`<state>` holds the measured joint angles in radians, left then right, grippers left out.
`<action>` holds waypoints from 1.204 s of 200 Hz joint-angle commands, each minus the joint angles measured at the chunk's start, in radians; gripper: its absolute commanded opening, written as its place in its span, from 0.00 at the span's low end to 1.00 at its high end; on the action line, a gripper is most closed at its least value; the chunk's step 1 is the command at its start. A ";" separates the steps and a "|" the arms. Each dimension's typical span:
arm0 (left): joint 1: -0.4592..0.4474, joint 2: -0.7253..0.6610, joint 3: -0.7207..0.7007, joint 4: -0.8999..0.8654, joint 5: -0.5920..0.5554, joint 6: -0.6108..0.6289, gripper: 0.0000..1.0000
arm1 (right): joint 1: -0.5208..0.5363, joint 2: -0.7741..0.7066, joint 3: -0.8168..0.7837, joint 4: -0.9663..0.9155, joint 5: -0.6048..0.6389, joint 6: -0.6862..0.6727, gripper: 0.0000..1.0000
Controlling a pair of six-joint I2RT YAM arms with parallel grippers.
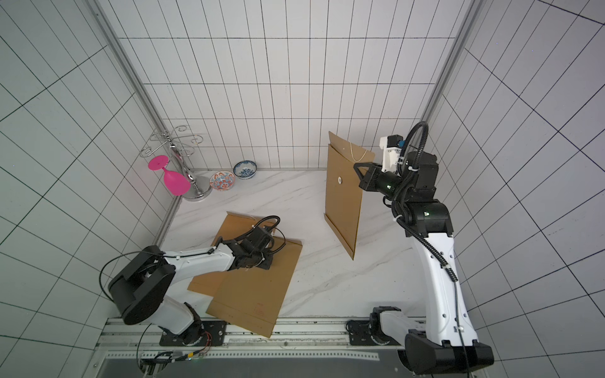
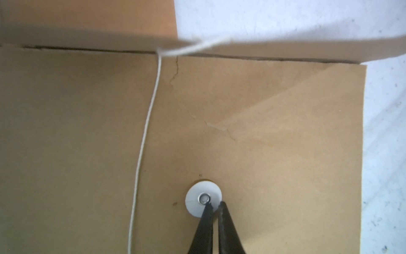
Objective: Open the file bag
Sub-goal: Adjust the file bag at the center of the board, then place the file bag at the file bag.
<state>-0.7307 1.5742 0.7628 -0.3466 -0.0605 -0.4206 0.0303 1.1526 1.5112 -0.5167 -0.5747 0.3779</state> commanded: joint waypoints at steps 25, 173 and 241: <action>0.089 0.138 0.090 0.095 -0.030 -0.023 0.10 | -0.007 -0.046 -0.026 -0.014 -0.013 0.005 0.00; 0.303 -0.337 0.323 0.069 0.000 0.049 0.44 | 0.226 -0.057 0.049 0.019 -0.340 0.155 0.00; 0.552 -0.462 0.357 -0.049 0.074 0.095 0.53 | 0.208 0.088 -0.308 0.131 -0.353 0.197 0.00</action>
<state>-0.1848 1.1259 1.1122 -0.3367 -0.0227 -0.3416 0.2962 1.1210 1.3540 -0.3882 -0.9016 0.5880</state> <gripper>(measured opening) 0.524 0.044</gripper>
